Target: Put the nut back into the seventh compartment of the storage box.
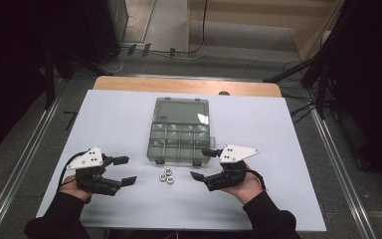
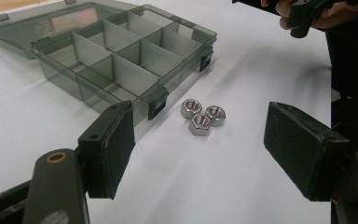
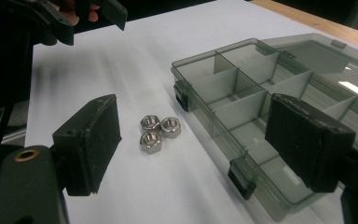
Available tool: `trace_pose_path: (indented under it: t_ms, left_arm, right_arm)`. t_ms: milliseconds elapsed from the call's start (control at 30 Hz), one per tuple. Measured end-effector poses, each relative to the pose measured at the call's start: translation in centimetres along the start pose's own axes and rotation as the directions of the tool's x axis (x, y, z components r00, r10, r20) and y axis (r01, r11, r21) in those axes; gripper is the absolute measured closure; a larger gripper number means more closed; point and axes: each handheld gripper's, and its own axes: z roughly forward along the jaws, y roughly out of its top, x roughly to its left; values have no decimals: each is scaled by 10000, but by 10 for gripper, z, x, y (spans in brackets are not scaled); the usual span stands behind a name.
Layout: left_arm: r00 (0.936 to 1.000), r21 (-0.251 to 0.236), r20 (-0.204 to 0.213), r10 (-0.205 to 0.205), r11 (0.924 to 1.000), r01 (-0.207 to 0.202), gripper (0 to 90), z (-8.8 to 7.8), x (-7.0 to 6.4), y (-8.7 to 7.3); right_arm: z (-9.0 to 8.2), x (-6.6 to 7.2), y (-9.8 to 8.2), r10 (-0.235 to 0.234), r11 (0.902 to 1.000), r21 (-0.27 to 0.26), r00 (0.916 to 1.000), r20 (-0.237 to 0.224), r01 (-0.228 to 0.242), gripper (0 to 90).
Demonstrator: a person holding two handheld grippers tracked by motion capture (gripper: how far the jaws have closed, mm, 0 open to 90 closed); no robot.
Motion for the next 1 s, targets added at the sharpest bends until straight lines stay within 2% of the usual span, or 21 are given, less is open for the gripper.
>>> trace_pose_path:
  t_ms: [1000]
  left_arm:
    - [10000,-37,-57,-3,10000,3,251,0,-1,0]
  right_arm:
    - [60,18,20,-309,9995,61,9970,-707,314,208]
